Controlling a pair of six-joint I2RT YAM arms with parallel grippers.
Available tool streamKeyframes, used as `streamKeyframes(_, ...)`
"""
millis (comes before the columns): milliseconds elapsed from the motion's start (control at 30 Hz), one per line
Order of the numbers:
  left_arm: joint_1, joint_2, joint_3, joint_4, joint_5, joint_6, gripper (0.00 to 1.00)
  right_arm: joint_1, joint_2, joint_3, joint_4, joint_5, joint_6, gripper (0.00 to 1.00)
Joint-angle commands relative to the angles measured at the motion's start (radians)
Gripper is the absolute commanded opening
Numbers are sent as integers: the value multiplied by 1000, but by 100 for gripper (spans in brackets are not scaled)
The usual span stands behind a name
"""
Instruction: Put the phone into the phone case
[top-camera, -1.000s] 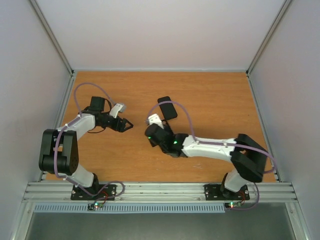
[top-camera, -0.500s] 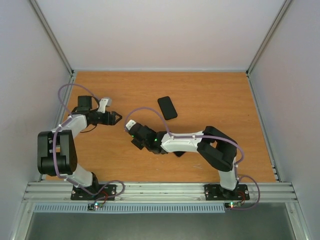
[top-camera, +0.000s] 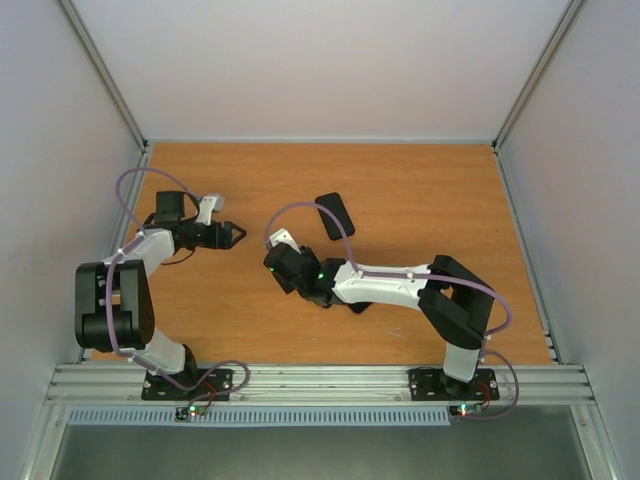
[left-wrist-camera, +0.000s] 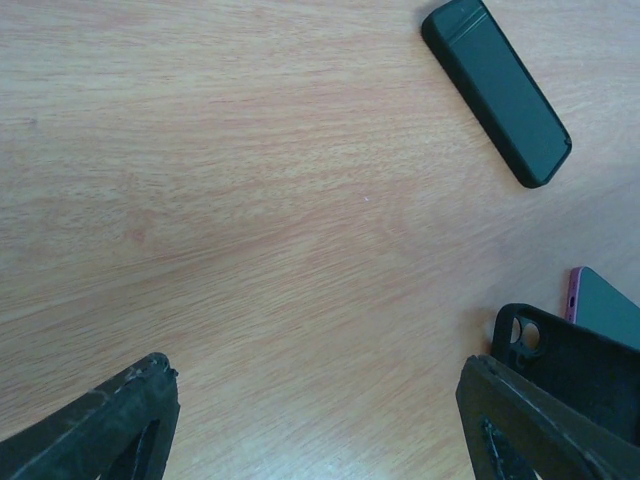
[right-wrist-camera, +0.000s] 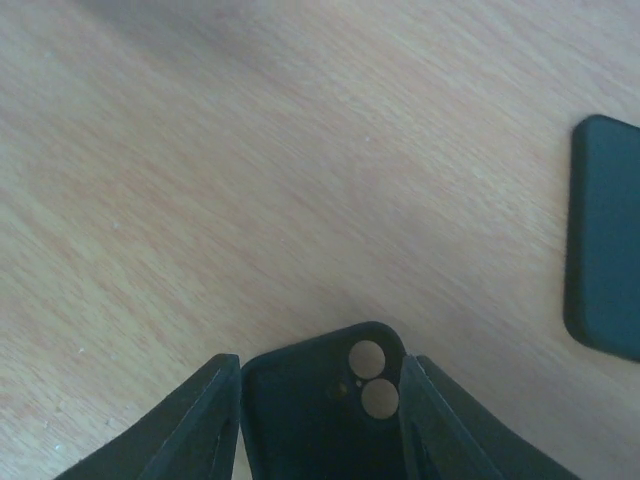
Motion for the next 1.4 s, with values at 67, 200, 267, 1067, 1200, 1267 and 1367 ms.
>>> streamKeyframes(67,3,-32,-11,26,35,-7,77,-1,-20,22,-164,106,239,46)
streamKeyframes(200,3,-37,-14,26,41,-4,77,6,-104,-108,-187,98,374,46)
streamKeyframes(267,3,-38,-13,24,45,-4,77,33,-191,-227,-173,86,438,46)
streamKeyframes(1067,2,-45,-21,27,71,2,77,49,-290,-453,-102,116,590,49)
streamKeyframes(1200,2,-59,-28,34,66,5,77,24,-284,-457,-57,107,569,49)
streamKeyframes(1267,2,-63,-31,35,64,8,77,10,-285,-455,-37,98,558,50)
streamKeyframes(1367,2,-64,-31,34,65,8,77,-10,-274,-449,-5,76,536,49)
